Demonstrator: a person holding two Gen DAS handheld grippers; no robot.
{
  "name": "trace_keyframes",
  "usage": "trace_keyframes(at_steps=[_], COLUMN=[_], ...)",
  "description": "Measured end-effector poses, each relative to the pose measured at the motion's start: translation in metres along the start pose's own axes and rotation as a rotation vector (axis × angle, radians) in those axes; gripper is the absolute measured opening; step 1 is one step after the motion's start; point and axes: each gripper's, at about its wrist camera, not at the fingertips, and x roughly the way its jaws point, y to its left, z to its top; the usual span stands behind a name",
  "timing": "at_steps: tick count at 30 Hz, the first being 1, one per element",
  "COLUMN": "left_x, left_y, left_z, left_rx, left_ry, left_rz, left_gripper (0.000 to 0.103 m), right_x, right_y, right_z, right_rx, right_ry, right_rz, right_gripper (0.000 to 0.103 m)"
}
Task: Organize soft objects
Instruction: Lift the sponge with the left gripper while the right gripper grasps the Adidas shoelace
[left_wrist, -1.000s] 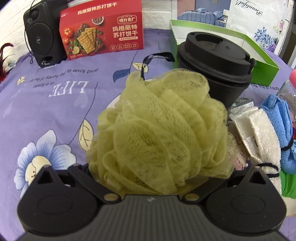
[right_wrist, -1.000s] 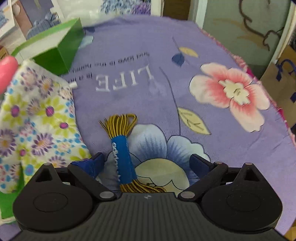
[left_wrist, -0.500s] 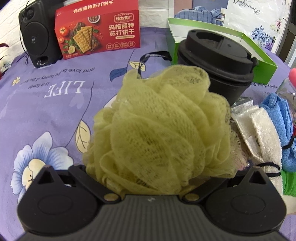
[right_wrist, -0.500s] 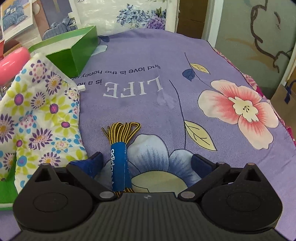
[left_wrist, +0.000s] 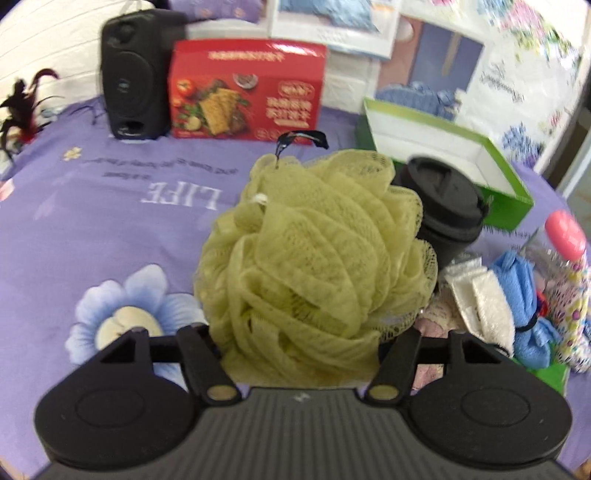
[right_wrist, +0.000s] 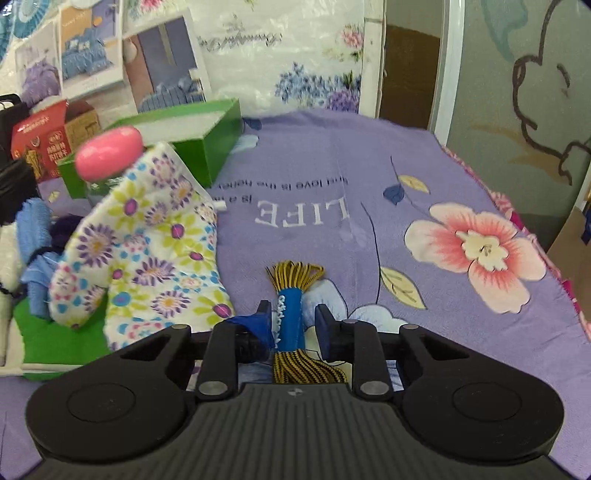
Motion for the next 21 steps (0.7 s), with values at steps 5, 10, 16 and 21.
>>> trace_keyframes(at_steps=[5, 10, 16, 21], left_x=[-0.021, -0.029, 0.002, 0.028], left_y=[0.010, 0.006, -0.002, 0.002], left_z=[0.016, 0.028, 0.006, -0.015], left_rx=[-0.021, 0.012, 0.039, 0.025], left_ry=[-0.044, -0.098, -0.009, 0.074], left_rz=[-0.003, 0.020, 0.034, 0.049], left_gripper=[0.064, 0.064, 0.065, 0.066], right_x=[-0.023, -0.013, 0.018, 0.024], right_y=[0.001, -0.004, -0.006, 0.008], right_z=[0.015, 0.019, -0.007, -0.013], right_rx=[0.011, 0.015, 0.003, -0.213], right_ry=[-0.075, -0.044, 0.145, 0.160], right_rz=[0.023, 0.008, 0.031, 0.010], right_gripper=[0.006, 0.011, 0.018, 0.029])
